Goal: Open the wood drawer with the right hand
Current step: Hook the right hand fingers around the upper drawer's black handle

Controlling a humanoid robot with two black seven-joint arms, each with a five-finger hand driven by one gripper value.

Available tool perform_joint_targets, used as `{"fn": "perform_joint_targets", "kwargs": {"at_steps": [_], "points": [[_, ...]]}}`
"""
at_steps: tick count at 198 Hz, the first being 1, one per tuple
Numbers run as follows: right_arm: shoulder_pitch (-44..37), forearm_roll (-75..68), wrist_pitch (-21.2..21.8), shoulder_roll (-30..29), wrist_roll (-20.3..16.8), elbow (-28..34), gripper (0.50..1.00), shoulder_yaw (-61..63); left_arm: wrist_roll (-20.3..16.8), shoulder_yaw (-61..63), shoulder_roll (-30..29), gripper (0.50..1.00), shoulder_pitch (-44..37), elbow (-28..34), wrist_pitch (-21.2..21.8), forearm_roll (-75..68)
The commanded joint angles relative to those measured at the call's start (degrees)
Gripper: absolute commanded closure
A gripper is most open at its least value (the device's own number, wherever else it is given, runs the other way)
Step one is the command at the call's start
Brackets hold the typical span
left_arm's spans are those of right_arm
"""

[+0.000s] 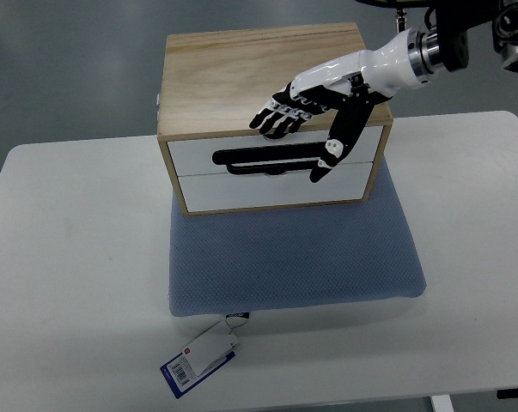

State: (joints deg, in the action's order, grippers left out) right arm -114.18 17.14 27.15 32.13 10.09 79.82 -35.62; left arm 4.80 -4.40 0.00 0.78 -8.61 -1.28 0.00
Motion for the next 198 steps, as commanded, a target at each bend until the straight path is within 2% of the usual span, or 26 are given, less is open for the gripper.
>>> {"fn": "perform_joint_targets", "kwargs": {"at_steps": [1,23,38,62,90,167,181,193,198], "points": [[-0.2,-0.3,-0.4,-1.7,-0.8,0.0,0.572,-0.7,0.0,0.0,0.0,0.500,0.0,0.0,0.0,0.0],[-0.3,-1.3,-1.5,-3.5,-1.4,0.0,0.572,-1.2,0.0,0.0,0.0,0.500,0.0,0.0,0.0,0.0],[-0.2,-1.8,-2.6,-4.9,-3.1,-0.1,0.572,-1.4,0.0,0.0,0.0,0.500,0.0,0.0,0.0,0.0],[0.0,-3.6,-6.2,-7.2,-5.4,-0.2,0.572,-1.5,0.0,0.0,0.0,0.500,0.0,0.0,0.0,0.0],[0.3,-5.5,-8.4,-8.5,-6.8,-0.3,0.572,-2.2,0.0,0.0,0.0,0.500,0.0,0.0,0.0,0.0],[1.1,-6.8,-9.3,-9.3,-8.5,-0.5,0.574,-3.1,0.0,0.0,0.0,0.500,0.0,0.0,0.0,0.0],[1.1,-8.1,-11.5,-9.5,-9.0,-0.7,0.574,-3.7,0.0,0.0,0.0,0.500,0.0,0.0,0.0,0.0],[1.1,-8.1,-11.7,-9.5,-9.2,-0.8,0.574,-3.7,0.0,0.0,0.0,0.500,0.0,0.0,0.0,0.0],[1.6,-8.3,-12.8,-10.1,-10.4,-1.0,0.574,-3.7,0.0,0.0,0.0,0.500,0.0,0.0,0.0,0.0]]}}
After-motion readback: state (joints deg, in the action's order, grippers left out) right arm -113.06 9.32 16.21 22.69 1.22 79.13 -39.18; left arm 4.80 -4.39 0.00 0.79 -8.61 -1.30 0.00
